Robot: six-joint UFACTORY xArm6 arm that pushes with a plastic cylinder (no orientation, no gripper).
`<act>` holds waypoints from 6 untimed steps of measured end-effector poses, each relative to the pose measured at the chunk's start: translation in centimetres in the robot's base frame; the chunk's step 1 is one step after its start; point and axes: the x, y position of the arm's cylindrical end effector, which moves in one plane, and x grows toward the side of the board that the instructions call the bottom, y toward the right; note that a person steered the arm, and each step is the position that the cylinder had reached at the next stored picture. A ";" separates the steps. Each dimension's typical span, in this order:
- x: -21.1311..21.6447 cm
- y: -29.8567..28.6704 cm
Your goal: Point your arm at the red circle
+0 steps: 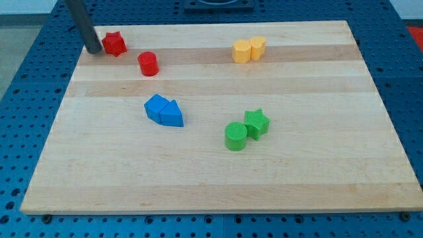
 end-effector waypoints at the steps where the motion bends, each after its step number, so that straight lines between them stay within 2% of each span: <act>1: 0.0 4.6; 2: 0.4 4.8; 3: 3.7 -0.6; 4: 7.4 -1.2; 5: 9.2 5.3; 6: 7.7 10.8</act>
